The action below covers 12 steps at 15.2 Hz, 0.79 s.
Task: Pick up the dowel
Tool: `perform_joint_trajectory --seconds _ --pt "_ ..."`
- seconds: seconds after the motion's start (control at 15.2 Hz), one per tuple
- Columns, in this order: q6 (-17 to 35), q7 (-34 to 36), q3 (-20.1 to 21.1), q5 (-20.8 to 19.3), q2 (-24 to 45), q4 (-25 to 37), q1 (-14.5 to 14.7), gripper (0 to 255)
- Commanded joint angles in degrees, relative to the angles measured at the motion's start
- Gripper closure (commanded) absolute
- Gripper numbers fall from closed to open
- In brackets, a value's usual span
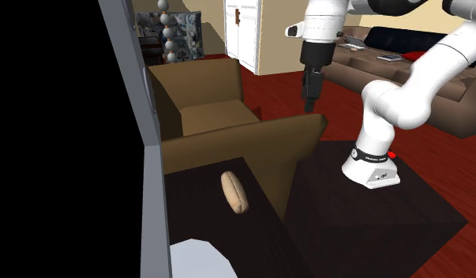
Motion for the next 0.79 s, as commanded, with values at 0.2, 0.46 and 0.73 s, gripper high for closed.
perform_joint_trajectory --seconds 0.2,0.46,0.73 --pt "6.6 15.4 7.5 2.9 7.3 2.1 -2.0 0" --pt "11.6 27.8 13.2 2.7 15.2 5.9 -4.3 0" --pt "16.1 41.1 18.3 -0.3 24.5 11.2 -6.8 0"
